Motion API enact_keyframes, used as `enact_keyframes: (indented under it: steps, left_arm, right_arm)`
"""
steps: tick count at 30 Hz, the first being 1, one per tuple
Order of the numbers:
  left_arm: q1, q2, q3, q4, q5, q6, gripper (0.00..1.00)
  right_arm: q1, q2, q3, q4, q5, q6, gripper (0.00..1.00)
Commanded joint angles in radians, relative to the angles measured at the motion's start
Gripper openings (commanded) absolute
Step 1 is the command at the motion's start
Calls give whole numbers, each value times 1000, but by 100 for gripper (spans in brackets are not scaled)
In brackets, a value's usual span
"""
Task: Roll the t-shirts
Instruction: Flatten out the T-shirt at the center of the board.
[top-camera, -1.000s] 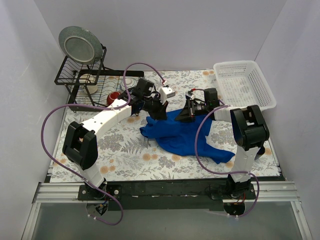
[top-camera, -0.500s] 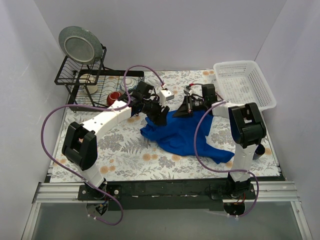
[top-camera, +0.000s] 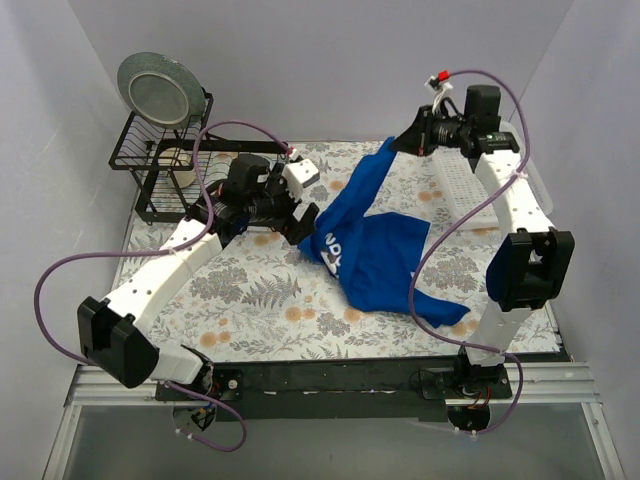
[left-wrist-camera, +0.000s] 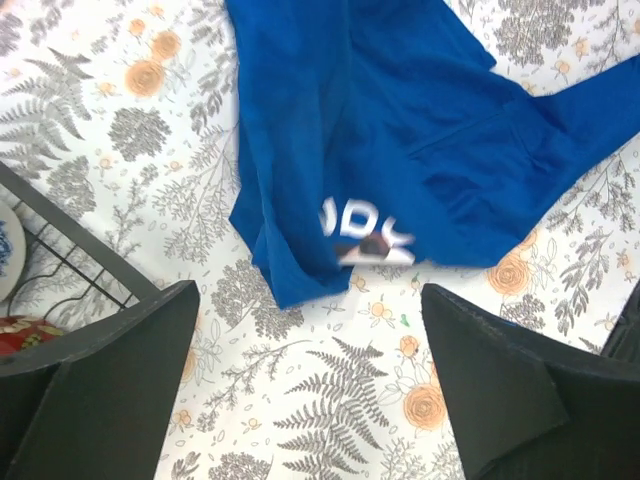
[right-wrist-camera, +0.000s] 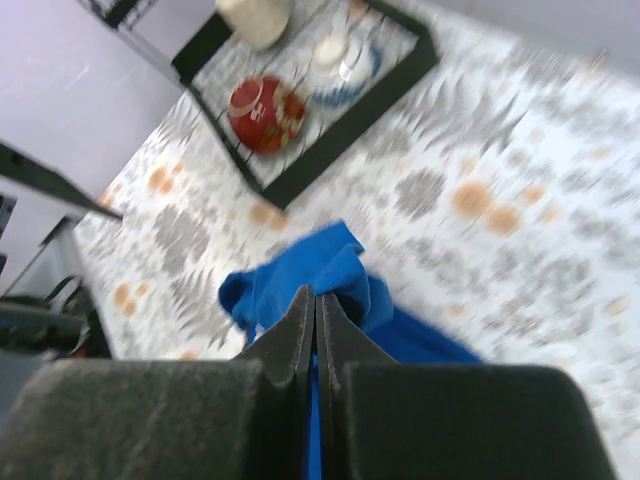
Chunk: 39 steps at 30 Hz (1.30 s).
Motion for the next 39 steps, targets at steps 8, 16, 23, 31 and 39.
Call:
enact_keyframes:
  steps: [8, 16, 23, 31, 39]
  left_arm:
    - [-24, -5, -259, 172, 256, -221, 91]
    - [-127, 210, -310, 511, 167, -502, 98]
    - [-135, 307, -320, 530, -170, -620, 98]
    - [-112, 371, -316, 570, -181, -682, 98]
    - [-111, 549, -202, 580, -131, -673, 74]
  right_arm:
    - [4, -3, 413, -75, 205, -124, 1]
    - [1, -56, 392, -104, 271, -207, 1]
    - [-61, -78, 429, -92, 340, -201, 1]
    - [-88, -139, 450, -83, 375, -215, 1]
    - [-88, -177, 412, -86, 418, -224, 1]
